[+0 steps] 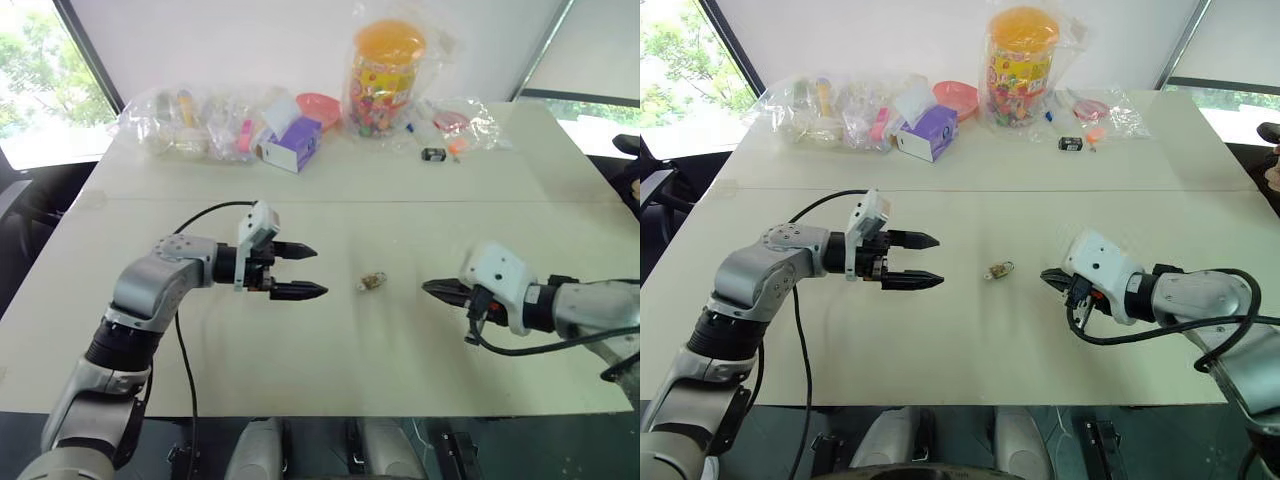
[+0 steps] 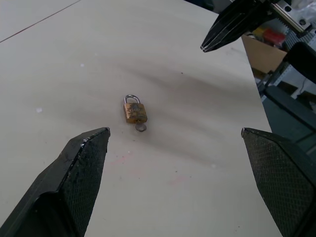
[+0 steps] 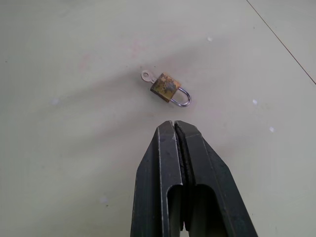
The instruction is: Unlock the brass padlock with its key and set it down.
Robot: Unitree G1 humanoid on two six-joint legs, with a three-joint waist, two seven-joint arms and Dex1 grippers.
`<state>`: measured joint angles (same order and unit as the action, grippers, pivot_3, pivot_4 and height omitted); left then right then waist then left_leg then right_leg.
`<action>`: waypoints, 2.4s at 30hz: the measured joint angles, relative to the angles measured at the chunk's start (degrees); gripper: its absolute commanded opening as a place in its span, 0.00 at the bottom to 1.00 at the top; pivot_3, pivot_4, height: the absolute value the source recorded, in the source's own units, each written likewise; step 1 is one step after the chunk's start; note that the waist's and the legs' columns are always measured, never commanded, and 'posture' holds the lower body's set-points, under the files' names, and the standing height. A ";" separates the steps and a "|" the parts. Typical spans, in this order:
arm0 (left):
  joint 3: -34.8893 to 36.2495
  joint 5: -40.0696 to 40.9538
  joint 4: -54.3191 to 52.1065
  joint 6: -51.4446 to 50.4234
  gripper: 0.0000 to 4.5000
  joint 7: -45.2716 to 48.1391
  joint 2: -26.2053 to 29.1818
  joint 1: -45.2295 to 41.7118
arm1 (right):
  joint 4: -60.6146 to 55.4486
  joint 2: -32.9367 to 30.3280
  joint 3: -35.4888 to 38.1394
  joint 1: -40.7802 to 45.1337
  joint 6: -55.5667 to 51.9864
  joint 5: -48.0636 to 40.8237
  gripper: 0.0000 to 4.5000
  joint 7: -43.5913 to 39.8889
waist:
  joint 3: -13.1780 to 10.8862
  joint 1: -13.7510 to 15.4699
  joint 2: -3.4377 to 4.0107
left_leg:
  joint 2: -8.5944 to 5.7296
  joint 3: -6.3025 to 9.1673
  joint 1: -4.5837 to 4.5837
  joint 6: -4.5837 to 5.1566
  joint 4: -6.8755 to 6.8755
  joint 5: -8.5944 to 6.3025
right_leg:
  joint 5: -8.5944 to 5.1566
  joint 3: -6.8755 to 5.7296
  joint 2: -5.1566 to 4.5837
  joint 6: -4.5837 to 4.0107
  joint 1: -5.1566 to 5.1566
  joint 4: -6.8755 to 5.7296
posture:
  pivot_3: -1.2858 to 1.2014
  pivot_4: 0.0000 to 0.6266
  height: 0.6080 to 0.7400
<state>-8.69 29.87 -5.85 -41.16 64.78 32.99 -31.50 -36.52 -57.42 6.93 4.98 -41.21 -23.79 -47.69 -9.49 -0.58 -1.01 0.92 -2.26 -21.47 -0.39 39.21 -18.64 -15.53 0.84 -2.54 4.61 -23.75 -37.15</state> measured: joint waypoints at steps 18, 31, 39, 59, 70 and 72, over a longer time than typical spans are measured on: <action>-0.32 0.26 -2.62 0.44 1.00 -1.24 0.61 2.08 | 42.54 12.73 -24.54 27.63 20.05 14.57 0.99 -16.90 | -0.02 -0.06 0.02 | 0.01 -0.12 -0.05 -0.01 0.03 0.01 | 0.01 0.02 -0.11 0.00 -0.13 -0.06 | 0.52 0.24 0.96; -0.39 0.13 -4.48 0.44 1.00 -2.48 1.51 2.58 | 60.63 20.48 -24.29 33.73 29.29 18.62 0.99 -19.80 | -0.01 -0.32 0.04 | 0.03 -0.17 0.00 -0.03 0.03 0.02 | 0.01 0.05 -0.14 0.00 -0.15 -0.16 | 0.52 0.24 0.96; -0.39 0.13 -5.61 0.45 1.00 -2.97 1.63 2.67 | 63.27 22.70 -22.82 34.11 30.42 19.13 0.99 -19.99 | 0.00 -0.59 0.04 | 0.05 -0.19 0.06 -0.07 0.03 0.04 | 0.01 0.07 -0.13 0.00 -0.15 -0.24 | 0.52 0.24 0.96; -0.67 0.09 -5.21 0.73 1.00 -3.92 0.50 2.62 | 55.76 24.04 -21.68 29.03 29.68 20.67 0.14 -18.61 | 0.03 -0.42 0.06 | 0.06 -0.19 0.09 -0.08 0.03 0.05 | 0.01 0.09 -0.15 0.00 -0.15 -0.30 | 0.52 0.24 0.96; -0.65 1.34 5.49 -0.59 1.00 -2.25 -4.15 -3.96 | 28.68 17.97 -18.42 17.57 49.98 36.64 0.14 1.48 | 0.02 -0.11 0.06 | -0.02 -0.22 -0.34 -0.22 0.14 0.13 | 0.02 0.08 -0.09 0.01 -0.56 -0.34 | 0.52 0.24 0.96; -0.79 2.05 7.14 -0.92 1.00 -1.00 -5.21 -5.93 | 23.98 16.84 -17.25 16.44 53.04 38.84 0.14 3.75 | 0.02 -0.11 0.06 | 0.00 -0.21 -0.34 -0.31 0.13 0.18 | 0.02 0.09 -0.03 0.01 -0.57 -0.35 | 0.52 0.24 0.96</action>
<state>-9.48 31.92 1.29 -42.08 63.78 27.78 -37.43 -12.54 -40.58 -10.32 21.43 11.84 15.06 -43.94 -9.48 -0.69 -0.95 0.93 -2.47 -21.81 -0.70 39.34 -18.46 -15.51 0.92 -2.57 4.62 -24.32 -37.49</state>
